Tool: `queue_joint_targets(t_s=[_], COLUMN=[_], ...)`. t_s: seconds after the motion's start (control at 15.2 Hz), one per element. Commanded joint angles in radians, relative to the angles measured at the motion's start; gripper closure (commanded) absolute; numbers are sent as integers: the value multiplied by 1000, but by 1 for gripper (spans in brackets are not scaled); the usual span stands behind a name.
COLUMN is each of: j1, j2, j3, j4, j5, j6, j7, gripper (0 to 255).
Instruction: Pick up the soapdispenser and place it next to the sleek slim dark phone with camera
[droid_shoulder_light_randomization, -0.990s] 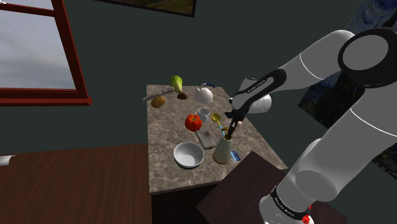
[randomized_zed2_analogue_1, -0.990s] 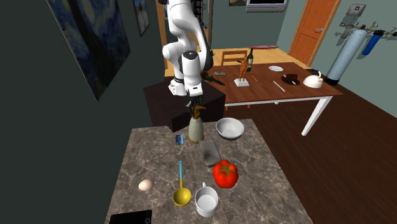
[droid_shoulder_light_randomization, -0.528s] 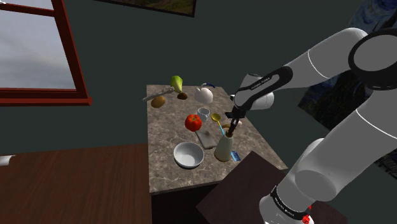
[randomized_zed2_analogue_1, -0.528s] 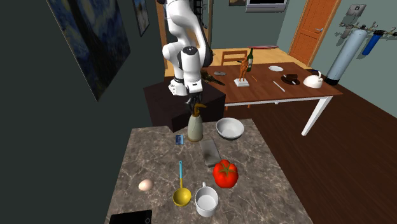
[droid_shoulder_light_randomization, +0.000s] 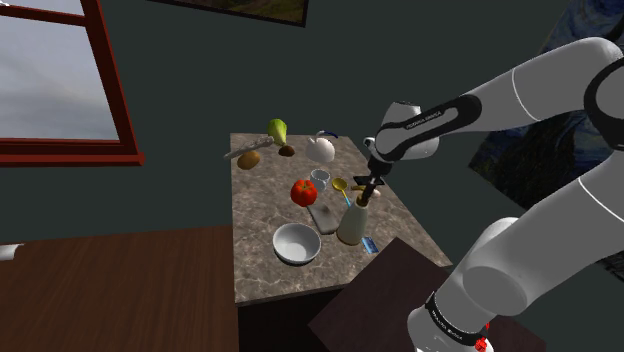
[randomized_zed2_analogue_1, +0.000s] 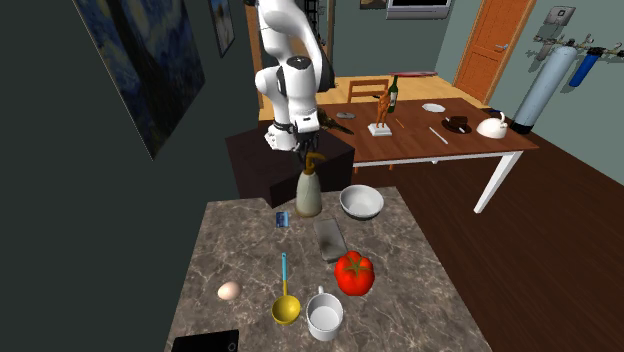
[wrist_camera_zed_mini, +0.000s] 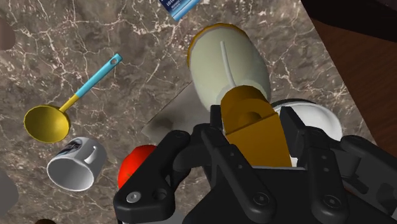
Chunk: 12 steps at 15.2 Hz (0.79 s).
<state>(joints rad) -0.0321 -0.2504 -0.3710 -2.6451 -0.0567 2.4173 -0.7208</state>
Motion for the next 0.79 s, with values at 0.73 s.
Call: queue_joint_targets(t_s=[0.73], j1=[-17], j2=[-128], j3=[29], j4=[82], j5=[-33], j6=[-206], j7=[35], gripper=[255])
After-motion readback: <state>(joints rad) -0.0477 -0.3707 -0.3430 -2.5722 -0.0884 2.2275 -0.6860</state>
